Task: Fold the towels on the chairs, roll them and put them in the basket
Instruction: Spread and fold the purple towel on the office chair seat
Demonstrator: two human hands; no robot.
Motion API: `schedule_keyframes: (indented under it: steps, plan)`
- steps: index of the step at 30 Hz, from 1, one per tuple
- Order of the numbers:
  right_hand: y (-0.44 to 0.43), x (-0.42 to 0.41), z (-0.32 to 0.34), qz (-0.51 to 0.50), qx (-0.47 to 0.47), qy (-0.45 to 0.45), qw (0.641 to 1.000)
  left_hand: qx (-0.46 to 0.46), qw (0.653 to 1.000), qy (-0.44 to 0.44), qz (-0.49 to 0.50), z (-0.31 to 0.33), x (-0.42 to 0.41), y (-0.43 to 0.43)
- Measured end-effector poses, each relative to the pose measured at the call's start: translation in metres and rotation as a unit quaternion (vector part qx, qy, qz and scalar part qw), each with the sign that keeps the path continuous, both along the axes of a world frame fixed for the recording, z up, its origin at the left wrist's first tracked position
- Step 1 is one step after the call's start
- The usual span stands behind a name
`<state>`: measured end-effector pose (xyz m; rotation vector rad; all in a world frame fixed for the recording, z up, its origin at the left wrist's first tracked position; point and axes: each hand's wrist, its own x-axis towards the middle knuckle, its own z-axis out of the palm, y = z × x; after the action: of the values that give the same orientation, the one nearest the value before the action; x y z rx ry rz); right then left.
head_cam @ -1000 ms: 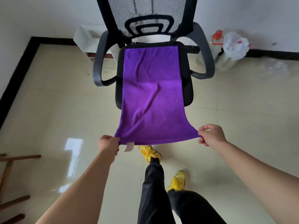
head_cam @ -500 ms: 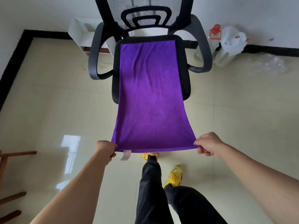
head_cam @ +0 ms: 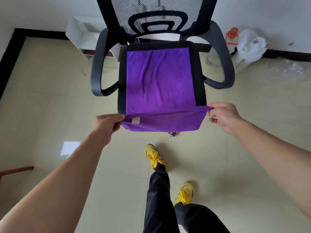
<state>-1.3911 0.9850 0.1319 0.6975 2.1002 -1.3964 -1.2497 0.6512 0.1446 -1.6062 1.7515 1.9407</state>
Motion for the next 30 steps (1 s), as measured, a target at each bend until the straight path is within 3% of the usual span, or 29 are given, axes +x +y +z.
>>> schedule_keyframes:
  steps: [3, 6, 8, 10, 16, 20, 24, 30]
  plan:
    - [-0.019, -0.04, -0.01, 0.102, 0.092, 0.084, 0.987, -0.077, 0.987, -0.013, -0.141, -0.001, -0.048, -0.02]
    - [-0.037, -0.081, -0.026, 0.149, 0.162, 0.172, 0.96, -0.263, 0.912, -0.08, -0.305, -0.014, -0.094, -0.043]
    - [-0.048, -0.111, -0.039, 0.137, 0.159, 0.203, 0.956, -0.33, 0.875, -0.094, -0.341, -0.022, -0.125, -0.058]
    - [-0.055, -0.136, -0.047, 0.105, 0.13, 0.203, 0.965, -0.344, 0.868, -0.087, -0.347, -0.027, -0.154, -0.071]
    - [-0.068, -0.192, -0.057, 0.0, 0.058, 0.136, 0.989, -0.2, 0.944, -0.033, -0.261, -0.03, -0.224, -0.1]
    - [-0.079, -0.224, -0.063, -0.016, 0.035, 0.12, 0.992, -0.112, 0.977, -0.001, -0.182, -0.036, -0.253, -0.113]
    - [-0.099, -0.259, -0.084, 0.009, 0.033, 0.1, 0.994, -0.048, 0.991, 0.001, -0.128, -0.055, -0.28, -0.12]
    - [-0.127, -0.314, -0.131, 0.019, 0.053, 0.093, 0.994, -0.04, 0.997, -0.019, -0.056, -0.1, -0.328, -0.12]
